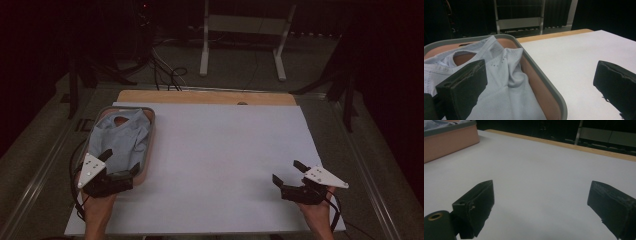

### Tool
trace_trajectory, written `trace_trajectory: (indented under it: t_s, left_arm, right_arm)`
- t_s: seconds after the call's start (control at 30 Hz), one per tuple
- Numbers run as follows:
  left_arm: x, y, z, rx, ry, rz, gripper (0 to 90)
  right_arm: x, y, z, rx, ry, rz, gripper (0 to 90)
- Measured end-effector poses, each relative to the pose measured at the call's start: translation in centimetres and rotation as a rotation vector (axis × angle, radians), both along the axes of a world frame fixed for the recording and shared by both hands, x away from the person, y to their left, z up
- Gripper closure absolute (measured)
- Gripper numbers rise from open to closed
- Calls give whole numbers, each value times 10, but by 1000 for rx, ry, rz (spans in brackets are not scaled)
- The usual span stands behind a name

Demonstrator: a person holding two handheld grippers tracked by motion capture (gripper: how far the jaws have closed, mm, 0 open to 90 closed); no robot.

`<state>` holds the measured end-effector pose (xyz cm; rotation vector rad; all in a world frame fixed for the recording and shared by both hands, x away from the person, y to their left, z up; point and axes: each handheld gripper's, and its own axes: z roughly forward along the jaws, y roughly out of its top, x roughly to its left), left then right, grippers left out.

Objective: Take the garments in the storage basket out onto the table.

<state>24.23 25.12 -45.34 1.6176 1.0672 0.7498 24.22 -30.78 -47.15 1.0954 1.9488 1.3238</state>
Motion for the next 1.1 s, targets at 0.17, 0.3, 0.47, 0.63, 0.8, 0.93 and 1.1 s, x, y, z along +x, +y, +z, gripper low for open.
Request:
trace_trajectory:
  t_s: [0.17,0.3,0.47,0.63,0.8,0.93,1.1]
  left_arm:
    - [-1,2,1,-14,-7,7,1]
    - [-2,3,3,-21,-15,15,1]
    - [-1,5,9,-27,-25,21,2]
    - [0,4,19,-12,-36,4,2]
    - [1,5,24,4,-50,-17,4]
    - [4,9,28,-4,-55,-8,3]
    - [9,12,33,-34,-40,-8,3]
  right_arm:
    - [-1,0,0,-2,7,5,72]
    - [-4,-1,1,-5,7,-3,73]
    - [-6,-3,1,-15,-1,-7,73]
    - [-8,-2,1,-3,5,-6,73]
    - [-8,4,0,-20,5,10,73]
    - [-7,7,-1,-25,4,13,73]
    - [-9,6,-3,-20,8,12,73]
